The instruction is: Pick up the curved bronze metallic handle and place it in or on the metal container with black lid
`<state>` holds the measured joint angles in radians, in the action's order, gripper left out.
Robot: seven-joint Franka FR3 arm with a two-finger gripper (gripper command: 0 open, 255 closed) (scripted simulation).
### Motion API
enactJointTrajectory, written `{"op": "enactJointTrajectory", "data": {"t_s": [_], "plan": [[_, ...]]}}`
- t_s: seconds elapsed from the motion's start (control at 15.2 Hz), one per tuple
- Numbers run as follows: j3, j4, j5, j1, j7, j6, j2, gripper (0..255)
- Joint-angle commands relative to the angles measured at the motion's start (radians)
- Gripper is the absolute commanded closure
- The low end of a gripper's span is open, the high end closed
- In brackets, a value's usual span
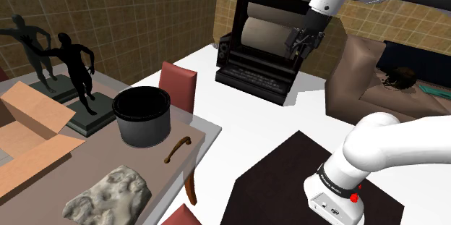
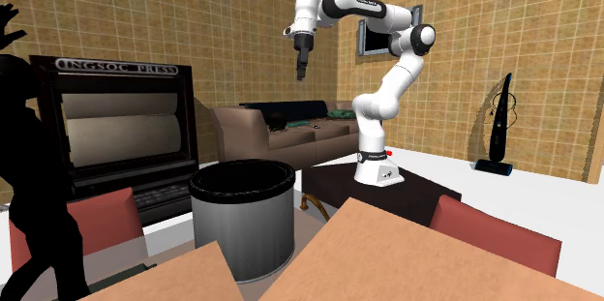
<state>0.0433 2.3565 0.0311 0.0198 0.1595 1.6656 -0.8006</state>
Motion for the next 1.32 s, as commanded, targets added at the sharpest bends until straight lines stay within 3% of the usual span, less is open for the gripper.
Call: {"op": "enactJointTrajectory", "data": {"t_s": [0.0,0.66,1.25], "plan": [[0.0,0.0,0.0,0.0,0.0,0.0,0.0,0],[-0.273,0.216,0.175,0.0,0.433,0.153,-0.086,0],[-0.568,0.242,0.333,0.013,0.833,0.345,0.041,0]]}}
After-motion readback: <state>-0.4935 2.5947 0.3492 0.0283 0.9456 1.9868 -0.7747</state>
